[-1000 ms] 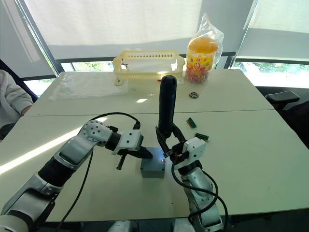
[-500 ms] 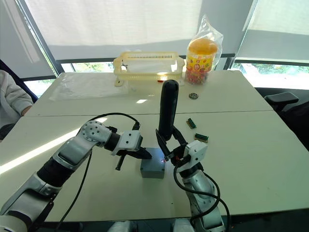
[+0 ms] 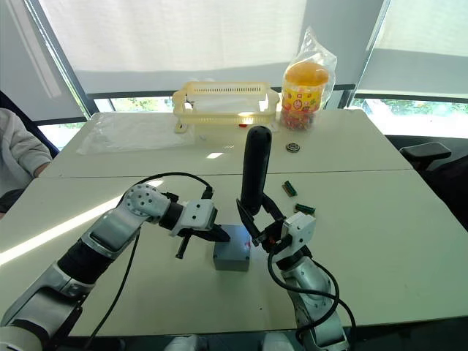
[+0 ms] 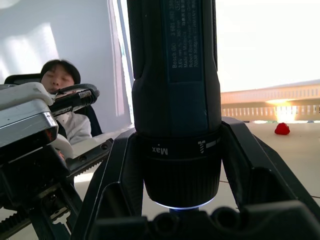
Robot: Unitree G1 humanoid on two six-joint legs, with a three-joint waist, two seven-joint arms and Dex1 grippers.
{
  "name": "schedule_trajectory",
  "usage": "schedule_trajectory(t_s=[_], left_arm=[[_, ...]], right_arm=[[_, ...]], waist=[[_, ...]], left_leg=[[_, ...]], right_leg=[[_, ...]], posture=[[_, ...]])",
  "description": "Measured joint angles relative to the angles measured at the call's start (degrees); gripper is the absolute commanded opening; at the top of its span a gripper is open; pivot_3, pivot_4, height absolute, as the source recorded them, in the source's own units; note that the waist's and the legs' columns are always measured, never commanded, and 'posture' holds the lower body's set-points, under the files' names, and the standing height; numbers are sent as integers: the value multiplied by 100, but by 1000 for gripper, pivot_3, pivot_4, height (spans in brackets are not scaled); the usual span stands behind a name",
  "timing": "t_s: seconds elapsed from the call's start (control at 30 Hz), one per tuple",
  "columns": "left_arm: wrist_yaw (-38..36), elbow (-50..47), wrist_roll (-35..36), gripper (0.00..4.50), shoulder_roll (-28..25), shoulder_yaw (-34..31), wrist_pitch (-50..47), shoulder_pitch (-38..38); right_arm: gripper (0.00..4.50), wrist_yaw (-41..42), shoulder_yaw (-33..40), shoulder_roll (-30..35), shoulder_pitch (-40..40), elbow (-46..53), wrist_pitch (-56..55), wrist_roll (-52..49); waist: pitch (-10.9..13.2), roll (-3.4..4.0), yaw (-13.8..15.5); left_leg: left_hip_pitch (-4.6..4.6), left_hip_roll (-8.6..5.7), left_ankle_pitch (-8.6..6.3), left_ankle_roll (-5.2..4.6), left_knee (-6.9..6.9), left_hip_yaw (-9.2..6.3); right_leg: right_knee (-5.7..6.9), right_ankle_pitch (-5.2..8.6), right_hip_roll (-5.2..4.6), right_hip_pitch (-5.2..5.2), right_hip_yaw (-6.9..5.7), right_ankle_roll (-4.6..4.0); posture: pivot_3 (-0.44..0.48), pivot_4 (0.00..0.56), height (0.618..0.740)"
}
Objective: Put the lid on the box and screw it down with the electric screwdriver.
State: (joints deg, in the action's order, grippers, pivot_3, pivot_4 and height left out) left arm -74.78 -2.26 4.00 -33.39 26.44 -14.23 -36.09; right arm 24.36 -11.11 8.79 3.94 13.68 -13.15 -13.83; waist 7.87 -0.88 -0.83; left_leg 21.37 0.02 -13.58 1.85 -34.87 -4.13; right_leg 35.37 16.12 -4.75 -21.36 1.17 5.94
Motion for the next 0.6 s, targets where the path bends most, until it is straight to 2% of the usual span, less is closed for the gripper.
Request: schedule_trajectory(t_s=[0.27, 0.6], left_arm=[[13, -5, -28, 0, 42, -1, 30, 41], [20, -6, -51, 0, 86, -1, 115, 58]], right_arm=[[1819, 9, 31, 132, -19, 279, 517, -72], [1819, 9, 40, 147, -19, 280, 528, -72]], waist=[[-17, -2, 7], [-18, -2, 7]], left_leg=[[2, -6, -2, 2, 16, -3], [5, -8, -15, 24, 42, -4]], right_leg=[[-13, -13, -24, 0, 1, -25], [-36, -10, -34, -1, 3, -29]], posture=[[0, 150, 740], [0, 150, 740]])
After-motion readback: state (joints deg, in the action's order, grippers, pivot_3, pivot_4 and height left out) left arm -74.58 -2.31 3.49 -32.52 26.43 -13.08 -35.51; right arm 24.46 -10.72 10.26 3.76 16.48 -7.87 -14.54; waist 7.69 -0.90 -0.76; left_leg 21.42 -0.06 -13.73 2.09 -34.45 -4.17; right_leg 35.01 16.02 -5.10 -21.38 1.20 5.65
